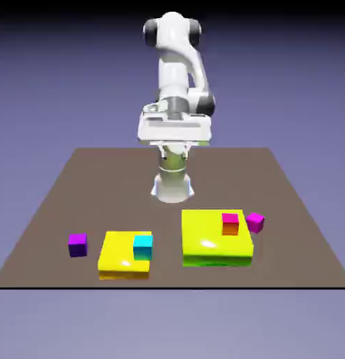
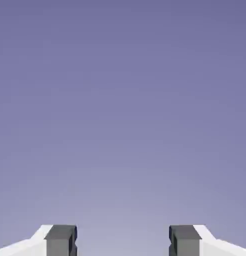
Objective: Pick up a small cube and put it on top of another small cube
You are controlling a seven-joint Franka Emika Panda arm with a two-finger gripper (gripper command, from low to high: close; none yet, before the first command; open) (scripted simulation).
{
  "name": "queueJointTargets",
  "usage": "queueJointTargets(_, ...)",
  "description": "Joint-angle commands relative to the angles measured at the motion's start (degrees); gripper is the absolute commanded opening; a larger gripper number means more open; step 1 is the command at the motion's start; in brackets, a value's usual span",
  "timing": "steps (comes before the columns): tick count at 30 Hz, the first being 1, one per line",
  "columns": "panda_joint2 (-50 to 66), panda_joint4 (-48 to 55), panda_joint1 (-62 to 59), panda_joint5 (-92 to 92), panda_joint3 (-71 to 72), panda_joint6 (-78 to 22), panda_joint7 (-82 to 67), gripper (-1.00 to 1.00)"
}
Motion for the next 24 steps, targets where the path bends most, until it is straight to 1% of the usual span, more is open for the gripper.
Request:
queueJointTargets(1, 2.08, 1.36, -0.38, 1.17, -1.18, -1.76, 0.55, 0.0)
queueJointTargets(24, 49.84, 32.62, -9.2, 28.07, -28.21, -42.28, 13.26, 0.0)
